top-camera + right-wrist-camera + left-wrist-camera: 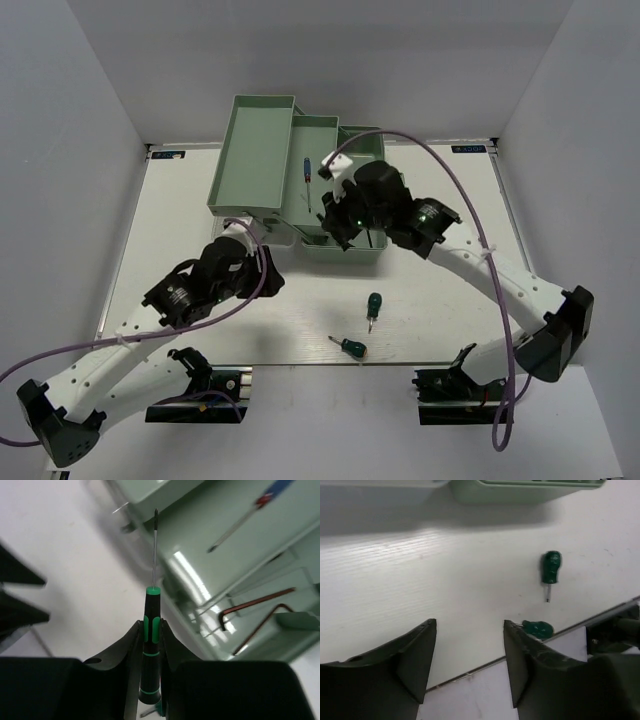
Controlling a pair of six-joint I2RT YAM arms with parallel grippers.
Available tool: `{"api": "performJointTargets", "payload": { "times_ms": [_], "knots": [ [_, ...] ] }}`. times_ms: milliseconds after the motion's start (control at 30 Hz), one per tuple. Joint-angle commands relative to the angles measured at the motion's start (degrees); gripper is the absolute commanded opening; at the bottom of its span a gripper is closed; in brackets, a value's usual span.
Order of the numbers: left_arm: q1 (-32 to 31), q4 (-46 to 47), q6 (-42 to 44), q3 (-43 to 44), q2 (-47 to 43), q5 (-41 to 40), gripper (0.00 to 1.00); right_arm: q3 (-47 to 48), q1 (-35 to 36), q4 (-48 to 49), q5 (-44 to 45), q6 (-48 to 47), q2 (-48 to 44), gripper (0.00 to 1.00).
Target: Sort the tools into containers
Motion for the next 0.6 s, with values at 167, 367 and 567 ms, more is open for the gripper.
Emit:
{"api": "performJointTargets", "payload": {
  "times_ms": [167,367,567],
  "knots": [
    [-1.5,7.5,2.8,0.1,8.7,12.8,0.28,16.3,-8.4,3.4,6.0,6.8,19.1,0.00],
    [-5.0,9.4,7.1,1.9,14.5,18.2,0.52,34.6,-12.1,0.3,0.1,13.6,32.9,0.00],
    [-9.6,9.9,13.0,5.6,21.7,22.7,0.77,35.5,-15.5,0.2,-8.1,13.9,33.9,0.57]
  ]
}}
